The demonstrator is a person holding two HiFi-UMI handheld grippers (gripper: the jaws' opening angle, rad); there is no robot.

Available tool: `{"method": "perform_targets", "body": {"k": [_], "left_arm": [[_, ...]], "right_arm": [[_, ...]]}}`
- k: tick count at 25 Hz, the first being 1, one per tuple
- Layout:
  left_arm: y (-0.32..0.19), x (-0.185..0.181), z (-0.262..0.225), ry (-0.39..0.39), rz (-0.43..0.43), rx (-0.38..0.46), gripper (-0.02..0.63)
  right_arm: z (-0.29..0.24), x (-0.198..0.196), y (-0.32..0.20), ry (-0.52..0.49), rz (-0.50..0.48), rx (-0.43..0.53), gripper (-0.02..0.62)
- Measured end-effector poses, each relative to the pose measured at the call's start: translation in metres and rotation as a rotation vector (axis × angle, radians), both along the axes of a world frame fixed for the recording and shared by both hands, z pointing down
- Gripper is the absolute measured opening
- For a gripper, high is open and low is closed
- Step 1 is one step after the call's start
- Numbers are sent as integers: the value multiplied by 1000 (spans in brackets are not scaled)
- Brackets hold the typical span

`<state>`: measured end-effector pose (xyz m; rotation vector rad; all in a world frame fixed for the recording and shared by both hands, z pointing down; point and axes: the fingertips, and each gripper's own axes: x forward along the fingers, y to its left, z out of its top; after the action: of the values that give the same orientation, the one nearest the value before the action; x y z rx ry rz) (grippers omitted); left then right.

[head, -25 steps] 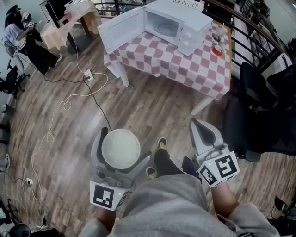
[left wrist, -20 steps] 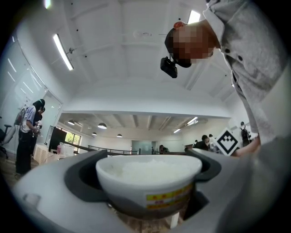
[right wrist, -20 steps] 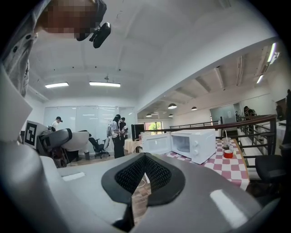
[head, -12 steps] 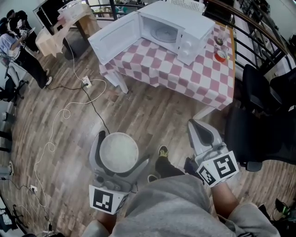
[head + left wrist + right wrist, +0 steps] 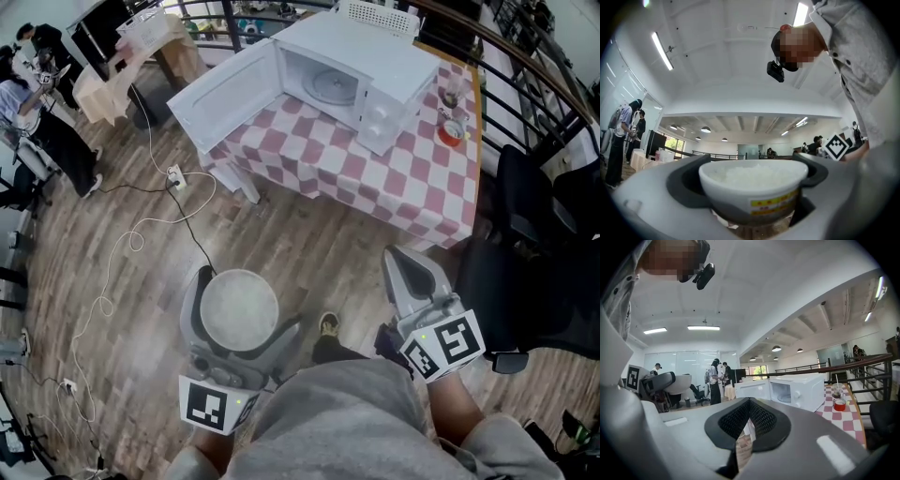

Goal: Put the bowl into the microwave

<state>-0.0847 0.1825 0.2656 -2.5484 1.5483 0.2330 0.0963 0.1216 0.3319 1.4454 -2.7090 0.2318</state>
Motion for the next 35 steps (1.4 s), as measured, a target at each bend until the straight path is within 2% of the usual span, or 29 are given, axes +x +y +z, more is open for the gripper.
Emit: {"method": "perform_targets", "body": {"k": [13, 21, 35], "left_arm": [[-37, 37, -6, -35, -9, 20, 542], [-41, 43, -4, -46, -15, 13, 543], [-54, 47, -4, -39, 21, 19, 543]], "right_arm": [[-4, 27, -41, -28, -18, 37, -2], [-4, 29, -46, -54, -25, 51, -2], [-11, 31, -55, -84, 18, 71, -2]]}}
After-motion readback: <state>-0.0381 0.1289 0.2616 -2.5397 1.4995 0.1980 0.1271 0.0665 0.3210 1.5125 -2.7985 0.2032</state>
